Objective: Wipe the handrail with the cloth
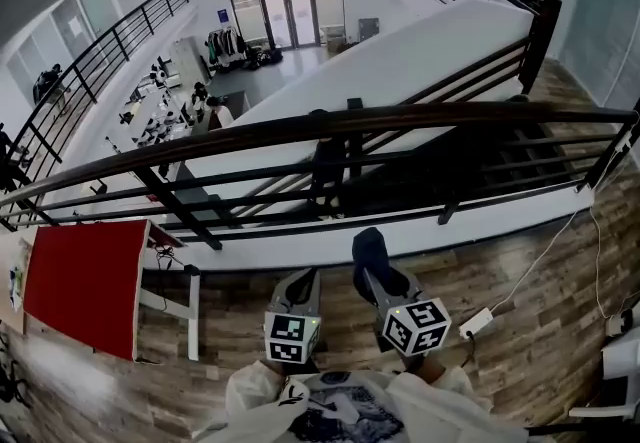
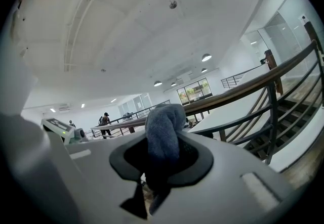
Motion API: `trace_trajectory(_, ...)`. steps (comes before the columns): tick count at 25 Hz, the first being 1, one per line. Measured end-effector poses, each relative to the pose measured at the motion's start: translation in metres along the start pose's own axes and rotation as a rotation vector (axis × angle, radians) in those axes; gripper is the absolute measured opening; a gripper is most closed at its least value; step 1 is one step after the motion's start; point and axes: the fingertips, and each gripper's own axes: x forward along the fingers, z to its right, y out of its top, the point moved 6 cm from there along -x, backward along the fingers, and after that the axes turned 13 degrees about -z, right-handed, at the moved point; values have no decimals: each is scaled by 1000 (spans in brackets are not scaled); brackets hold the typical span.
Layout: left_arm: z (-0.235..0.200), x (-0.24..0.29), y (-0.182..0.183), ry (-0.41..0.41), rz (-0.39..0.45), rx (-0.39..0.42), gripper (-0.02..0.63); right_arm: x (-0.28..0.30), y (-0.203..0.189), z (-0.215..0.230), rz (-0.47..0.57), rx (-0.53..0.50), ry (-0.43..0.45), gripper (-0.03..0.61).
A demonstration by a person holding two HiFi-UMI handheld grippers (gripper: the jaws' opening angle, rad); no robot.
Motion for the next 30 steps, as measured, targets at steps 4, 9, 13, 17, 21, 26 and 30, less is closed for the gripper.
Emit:
trace_trajectory(4,-56,13,-3,-8,13,1,5,53,11,-17,-8,-9,-20,80)
trace_trajectory(9,-157,16,1,10,11,-4,5,140,32,-69,-31,-21,-18,80)
trace_trajectory(13,-245,12,-1,36,7,-11,5,218,48,-121,-58,-43,6,80)
trace_trajectory(17,-324,-2,-9,86,1,-52,3,285,64,-173,-94,-84,53,80)
trace_trajectory(21,-382,-9,-19,149,1,-100,3,340,73,-210,-131,-138,111,80)
trace_trajectory(26,-445,-8,-36,220,-2,-163,3,409,68,-248,-185,-180,183,80)
trace_trajectory(30,-494,-11,-46,272,-13,-217,3,459,69,-277,-216,-187,227,80)
